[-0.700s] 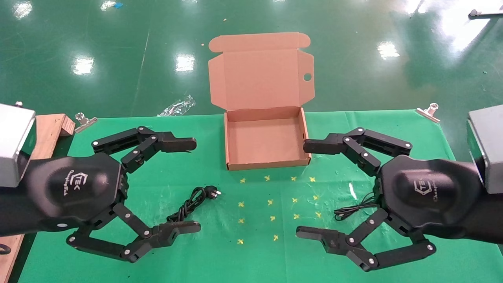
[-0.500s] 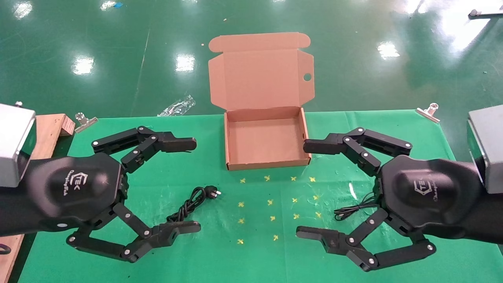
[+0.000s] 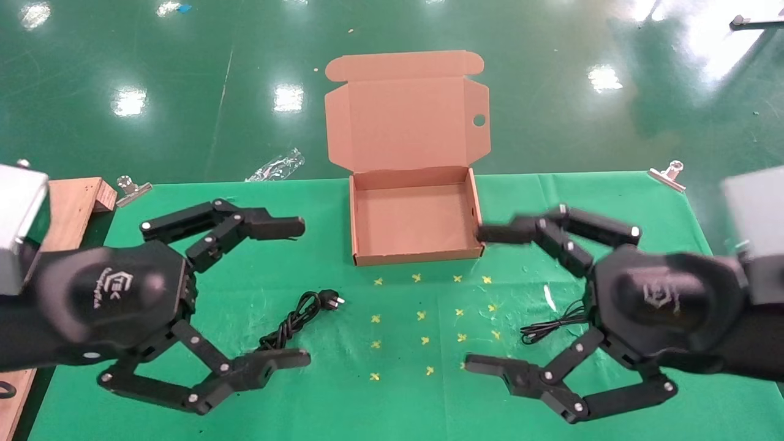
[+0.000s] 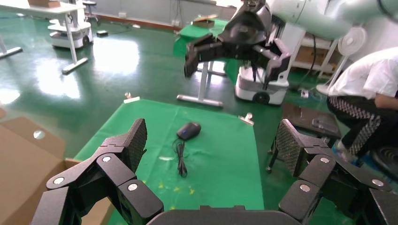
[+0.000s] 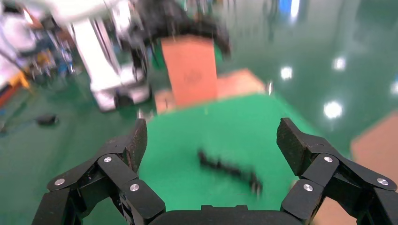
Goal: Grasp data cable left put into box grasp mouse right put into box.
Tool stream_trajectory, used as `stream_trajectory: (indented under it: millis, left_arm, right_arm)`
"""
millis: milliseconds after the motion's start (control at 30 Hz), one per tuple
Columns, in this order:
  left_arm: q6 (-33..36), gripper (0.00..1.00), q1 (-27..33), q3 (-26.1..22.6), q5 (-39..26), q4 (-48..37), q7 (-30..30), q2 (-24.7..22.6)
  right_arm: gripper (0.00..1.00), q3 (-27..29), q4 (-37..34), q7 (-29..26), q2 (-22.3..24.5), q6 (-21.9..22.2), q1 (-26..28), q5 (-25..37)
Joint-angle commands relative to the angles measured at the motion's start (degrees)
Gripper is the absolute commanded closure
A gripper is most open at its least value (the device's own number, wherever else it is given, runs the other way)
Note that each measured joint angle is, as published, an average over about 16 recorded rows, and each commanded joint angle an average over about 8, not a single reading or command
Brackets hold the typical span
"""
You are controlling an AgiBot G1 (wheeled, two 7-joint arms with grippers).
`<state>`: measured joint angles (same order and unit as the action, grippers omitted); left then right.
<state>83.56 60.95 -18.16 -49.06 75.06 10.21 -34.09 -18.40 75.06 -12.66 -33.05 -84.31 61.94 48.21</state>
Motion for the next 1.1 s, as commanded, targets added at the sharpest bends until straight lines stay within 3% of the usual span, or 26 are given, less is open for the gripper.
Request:
stream_trajectory:
  millis: [33,233,467,700,1100]
  left_arm:
    - [-0.33,0.0,-0.34,-0.55,-1.63,0.55,-0.01,0.49]
    - [-5.89,0.0,-0.31,-4.69,-16.7,2.38,-1.69,0.45]
    - [-13.51,0.0,0.54,-9.81,-32.8,2.47,1.31,-3.7]
    - [-18.68,0.0,2.07,-14.61,-46.43,2.2,9.27,-9.67]
    - [-20.8,0.0,3.7,-20.51,-69.31,2.31,27.87,-16.54]
  right_arm:
    - [0.0,-0.78,0.66,-0.6,0.86,0.39,0.07,2.3]
    - [0.0,-3.81,2.1,-3.82,2.21,2.52,0.91,10.69]
    - [0.0,-5.32,2.39,-5.38,2.46,3.46,0.83,14.38]
    - [0.0,-5.25,2.48,-5.98,2.99,4.7,-0.7,14.31]
    - [0.0,-3.81,2.56,-4.71,5.23,6.12,-4.79,11.59]
